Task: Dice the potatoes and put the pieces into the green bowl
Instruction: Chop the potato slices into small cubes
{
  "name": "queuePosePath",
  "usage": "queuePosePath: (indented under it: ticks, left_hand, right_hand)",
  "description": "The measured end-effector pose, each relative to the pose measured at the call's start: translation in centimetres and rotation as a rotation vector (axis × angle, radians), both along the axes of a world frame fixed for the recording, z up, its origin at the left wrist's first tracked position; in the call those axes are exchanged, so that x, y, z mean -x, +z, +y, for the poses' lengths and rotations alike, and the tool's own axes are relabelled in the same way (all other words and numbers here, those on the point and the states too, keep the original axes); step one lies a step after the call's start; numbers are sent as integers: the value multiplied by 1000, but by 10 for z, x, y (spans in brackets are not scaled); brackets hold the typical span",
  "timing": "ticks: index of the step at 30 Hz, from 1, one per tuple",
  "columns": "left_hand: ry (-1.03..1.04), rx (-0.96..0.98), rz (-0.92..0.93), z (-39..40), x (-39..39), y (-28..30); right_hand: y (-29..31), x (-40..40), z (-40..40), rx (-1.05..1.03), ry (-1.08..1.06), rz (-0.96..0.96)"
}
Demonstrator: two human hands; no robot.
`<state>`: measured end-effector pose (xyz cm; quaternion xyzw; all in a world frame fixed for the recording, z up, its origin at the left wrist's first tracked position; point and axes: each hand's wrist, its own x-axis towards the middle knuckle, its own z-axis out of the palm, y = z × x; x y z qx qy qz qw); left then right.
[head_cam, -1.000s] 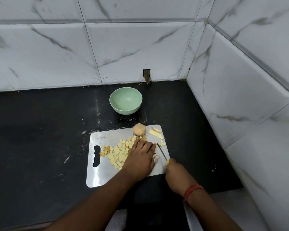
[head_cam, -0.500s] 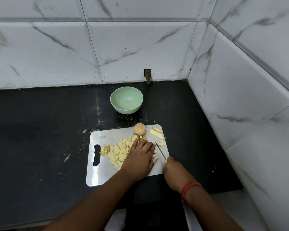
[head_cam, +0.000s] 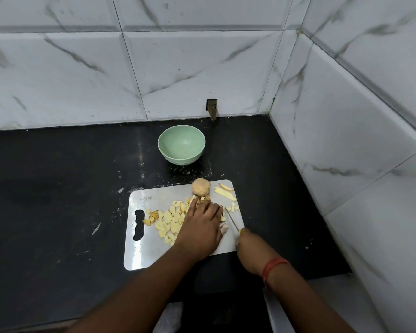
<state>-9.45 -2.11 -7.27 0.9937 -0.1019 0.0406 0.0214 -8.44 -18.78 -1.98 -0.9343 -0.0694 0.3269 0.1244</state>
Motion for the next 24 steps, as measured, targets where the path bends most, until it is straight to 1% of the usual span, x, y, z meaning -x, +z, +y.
queuePosePath:
  ticks: [4, 7, 8, 10, 11, 13, 16, 18, 19, 24]
  left_hand:
    - [6, -22, 27, 0, -1, 2]
    - [11, -7, 7, -4, -1, 4]
    - [11, 14, -18, -5, -1, 4]
    - [-3, 61, -70, -8, -4, 5]
    - [-29, 76, -89, -9, -5, 7]
    - [-136, 85, -90, -12, -9, 9]
    - [-306, 34, -6, -21, -18, 11]
    - [-329, -28, 83, -23, -25, 11]
    - [-333, -55, 90, -22, -28, 12]
    - [-305, -130, -55, -4, -28, 14]
  right_hand:
    - [1, 5, -9, -62, -30, 25]
    - [1, 4, -16, -177, -80, 48]
    - [0, 3, -20, -257, -151, 79]
    - [3, 1, -25, -442, -361, 147]
    - [5, 0, -27, -513, -447, 170]
    - [9, -4, -29, -601, -543, 178]
    - [13, -12, -29, -628, -549, 105]
    - [15, -14, -28, -636, -565, 98]
    - [16, -14, -29, -642, -573, 105]
    - [19, -16, -33, -643, -576, 132]
